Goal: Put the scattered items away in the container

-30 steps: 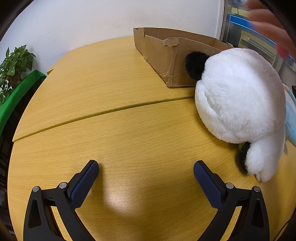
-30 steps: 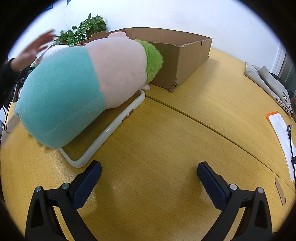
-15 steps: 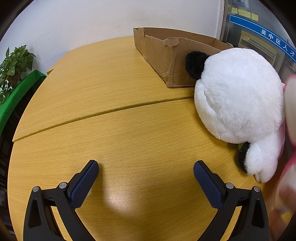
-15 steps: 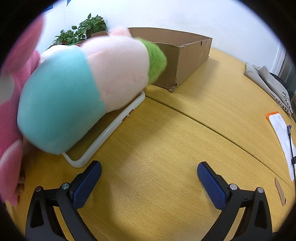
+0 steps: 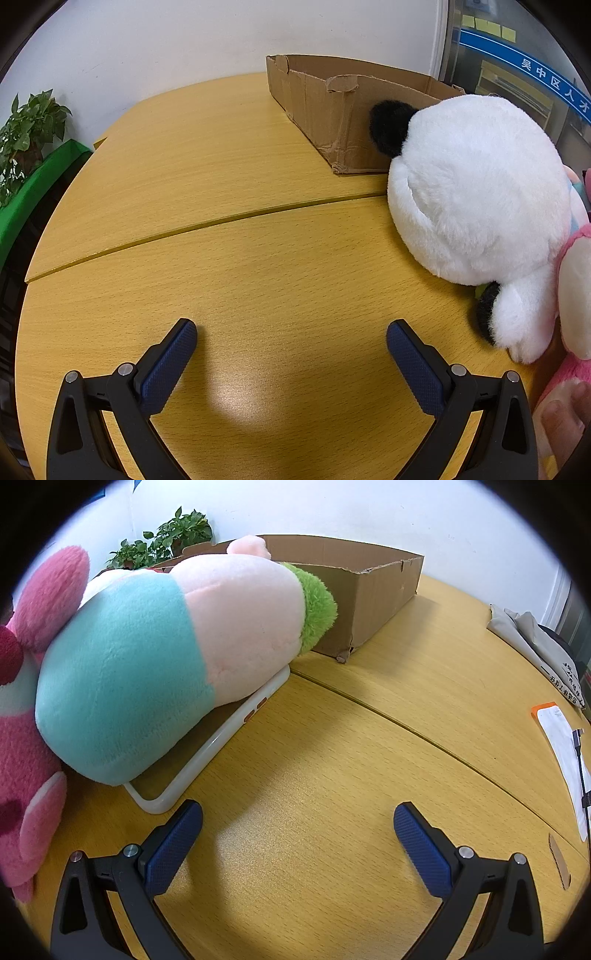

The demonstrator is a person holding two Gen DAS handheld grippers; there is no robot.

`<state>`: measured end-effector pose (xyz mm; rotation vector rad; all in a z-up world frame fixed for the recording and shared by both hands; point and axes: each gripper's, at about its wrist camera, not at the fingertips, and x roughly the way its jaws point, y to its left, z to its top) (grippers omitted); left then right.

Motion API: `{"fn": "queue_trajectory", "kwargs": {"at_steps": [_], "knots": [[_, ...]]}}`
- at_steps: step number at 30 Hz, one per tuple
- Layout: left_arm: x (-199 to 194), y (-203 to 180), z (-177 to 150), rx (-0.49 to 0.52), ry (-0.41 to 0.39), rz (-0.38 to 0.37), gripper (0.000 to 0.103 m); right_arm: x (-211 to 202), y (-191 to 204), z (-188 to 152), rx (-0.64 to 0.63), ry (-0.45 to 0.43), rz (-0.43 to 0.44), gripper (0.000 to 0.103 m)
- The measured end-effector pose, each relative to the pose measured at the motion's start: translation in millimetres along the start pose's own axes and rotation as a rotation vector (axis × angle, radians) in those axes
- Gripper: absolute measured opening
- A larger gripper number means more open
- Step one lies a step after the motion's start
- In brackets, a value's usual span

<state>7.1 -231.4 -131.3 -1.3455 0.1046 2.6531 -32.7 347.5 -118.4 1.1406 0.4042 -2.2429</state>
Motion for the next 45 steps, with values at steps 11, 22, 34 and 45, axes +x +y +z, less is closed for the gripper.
{"fn": "queue_trajectory", "kwargs": {"at_steps": [11,22,34,45], "knots": [[-0.1,0.0,0.0,0.000,0.000,0.000,0.103,-0.1,0.0,0.0,0.000,0.000,0.000,0.103],[0.0,0.0,0.0,0.000,0.000,0.000,0.103,-0.1,-0.1,0.0,0.000,0.000,0.000,0.103],[-6.4,-7.6,-0.2,-0.034,-0.002,0.027,0.103,-1.6,10.1,2.0,0.072,0.000,-0.052,0.103],[-165.5,-66.1,-27.2,-0.219,-0.299,0.235,0.103,-120.4,36.0,-44.5,0.382,-0.143,-0.378,0.103]]}}
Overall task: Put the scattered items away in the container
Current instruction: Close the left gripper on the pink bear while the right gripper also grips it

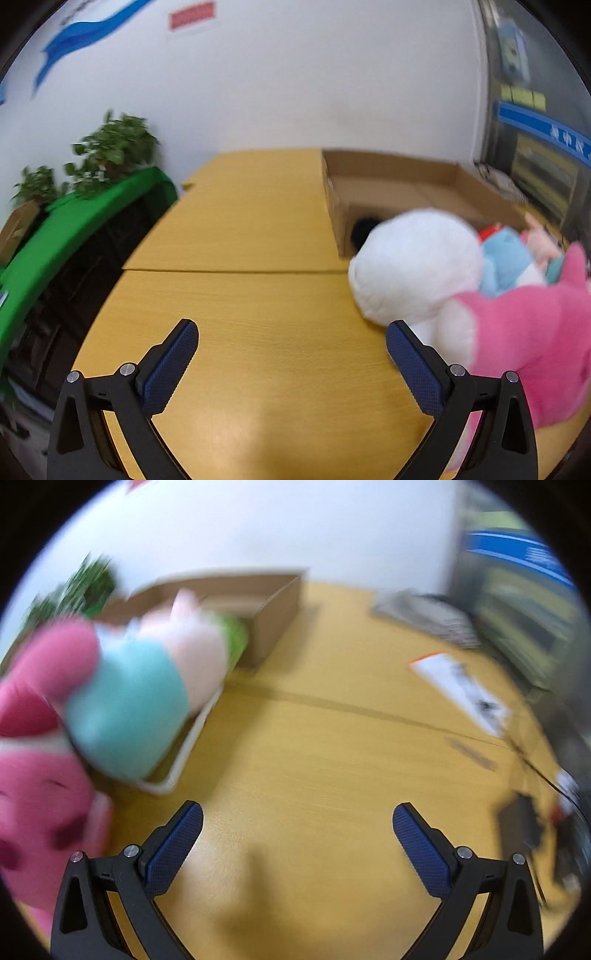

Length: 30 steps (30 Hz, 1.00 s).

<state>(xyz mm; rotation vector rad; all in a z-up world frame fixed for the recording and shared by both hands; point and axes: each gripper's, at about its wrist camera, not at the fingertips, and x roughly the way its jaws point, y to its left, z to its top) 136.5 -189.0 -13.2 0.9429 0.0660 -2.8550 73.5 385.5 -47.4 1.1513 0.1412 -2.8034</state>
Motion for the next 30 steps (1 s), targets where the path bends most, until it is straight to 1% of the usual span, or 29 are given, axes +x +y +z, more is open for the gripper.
{"fn": "queue_trajectory", "kwargs": {"at_steps": [1,3,5,7,9,12,14,17,21,25,30], "knots": [[-15.6,-5.7,-2.3,-0.027,-0.027,-0.001,0.103,-18.2,0.7,-0.7,0.045,-0.030,-0.011,0.103],[-37.2,-20.6,-7.7,-0.065,-0.052,-0.042,0.103,-55.1,11.8,-6.2,0.130,-0.096,-0.005,0.103],[-49.6,-39.3,-13.9,-0.079,-0.045,-0.097,0.103,-75.5,30.7,-13.0,0.165,-0.131,0.000,0.103],[-57.8,-63.7,-23.0,-0.082,-0.024,-0.160,0.103,-90.5,59.2,-20.5,0.183,-0.154,0.014,0.103],[-60.9,-89.2,-32.8,-0.047,-0.004,-0.208,0.103,-101.5,89.2,-26.2,0.204,-0.156,0.062,0.103],[-68.8,-122.8,-41.9,0.007,-0.007,-0.226,0.103,-118.5,125.5,-30.5,0.207,-0.168,0.130,0.103],[-80.2,-143.1,-45.2,0.028,-0.017,-0.248,0.103,-125.1,144.9,-34.9,0.194,-0.177,0.121,0.103],[-87.3,-160.0,-48.3,0.055,-0.032,-0.281,0.103,-129.4,167.3,-42.6,0.169,-0.166,0.091,0.103],[-91.7,-173.0,-50.9,0.087,-0.040,-0.311,0.103,-128.7,174.0,-50.0,0.174,-0.135,0.043,0.103],[-88.6,-176.4,-53.0,0.084,-0.029,-0.312,0.103,-125.9,172.0,-53.6,0.163,-0.124,-0.010,0.103],[-77.4,-177.8,-49.2,0.071,0.005,-0.318,0.103,-122.9,173.0,-52.6,0.146,-0.111,-0.011,0.103]]}}
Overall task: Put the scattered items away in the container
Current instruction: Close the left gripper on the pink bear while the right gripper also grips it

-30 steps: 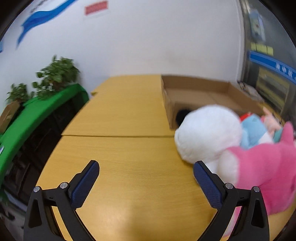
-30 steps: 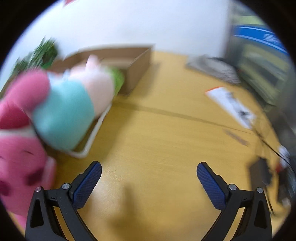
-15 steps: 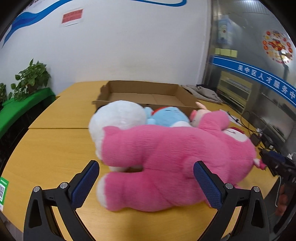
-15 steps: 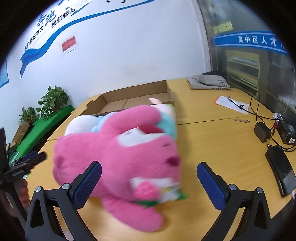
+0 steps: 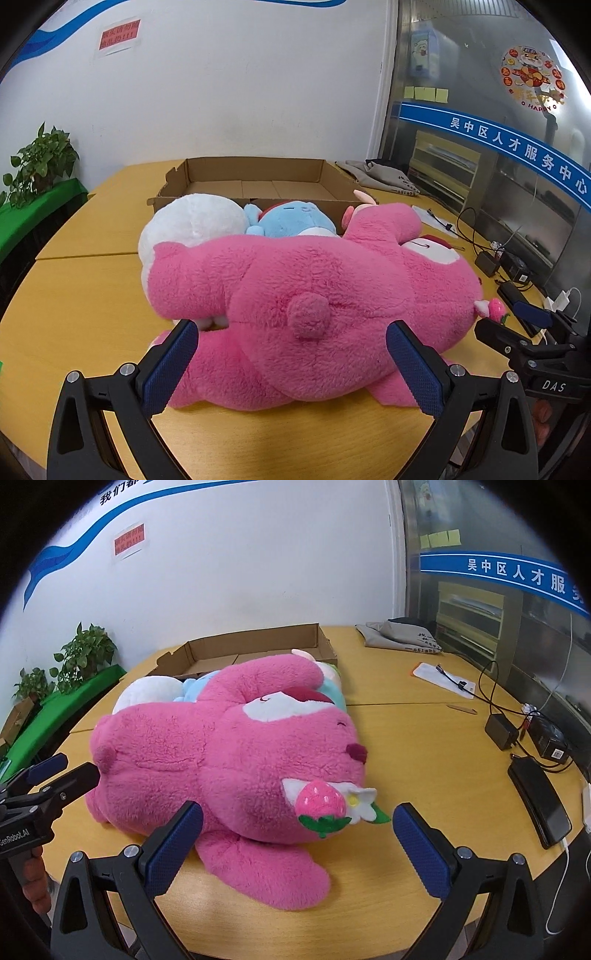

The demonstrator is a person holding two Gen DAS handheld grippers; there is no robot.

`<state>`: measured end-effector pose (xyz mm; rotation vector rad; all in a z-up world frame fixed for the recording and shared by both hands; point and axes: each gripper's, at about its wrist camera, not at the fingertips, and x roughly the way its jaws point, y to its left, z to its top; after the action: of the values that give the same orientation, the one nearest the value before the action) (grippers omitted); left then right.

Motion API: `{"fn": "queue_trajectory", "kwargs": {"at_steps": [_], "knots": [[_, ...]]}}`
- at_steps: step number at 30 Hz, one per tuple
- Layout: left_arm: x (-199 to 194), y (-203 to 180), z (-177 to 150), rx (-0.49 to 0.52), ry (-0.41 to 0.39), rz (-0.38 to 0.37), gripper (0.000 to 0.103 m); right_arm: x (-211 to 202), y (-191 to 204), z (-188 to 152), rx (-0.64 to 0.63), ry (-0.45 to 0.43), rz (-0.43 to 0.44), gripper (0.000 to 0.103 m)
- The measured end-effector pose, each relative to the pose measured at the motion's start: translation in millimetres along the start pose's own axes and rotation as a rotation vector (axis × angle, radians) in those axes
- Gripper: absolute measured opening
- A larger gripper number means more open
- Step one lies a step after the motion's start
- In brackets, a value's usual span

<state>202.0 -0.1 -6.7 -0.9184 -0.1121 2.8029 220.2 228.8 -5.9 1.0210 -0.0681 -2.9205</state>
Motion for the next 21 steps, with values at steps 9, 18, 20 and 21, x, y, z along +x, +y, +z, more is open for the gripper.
{"fn": "queue_trajectory", "kwargs": {"at_steps": [9,18,20,21], "knots": [[26.5,11.9,9.5,-0.035,0.039,-0.033,0.103,27.4,-0.1,17.5,-0.008,0.041,0.019,0.103],[46.9,14.3,15.1,-0.034,0.071,-0.088,0.103,46.7,-4.6,29.0,-0.017,0.066,0.026,0.103],[51.8,15.1,15.0,-0.032,0.080,-0.101,0.103,51.5,-4.7,32.5,-0.022,0.063,0.033,0.103],[54.6,16.2,14.9,-0.033,0.085,-0.113,0.103,55.0,-4.7,33.8,-0.027,0.062,0.038,0.103]]}}
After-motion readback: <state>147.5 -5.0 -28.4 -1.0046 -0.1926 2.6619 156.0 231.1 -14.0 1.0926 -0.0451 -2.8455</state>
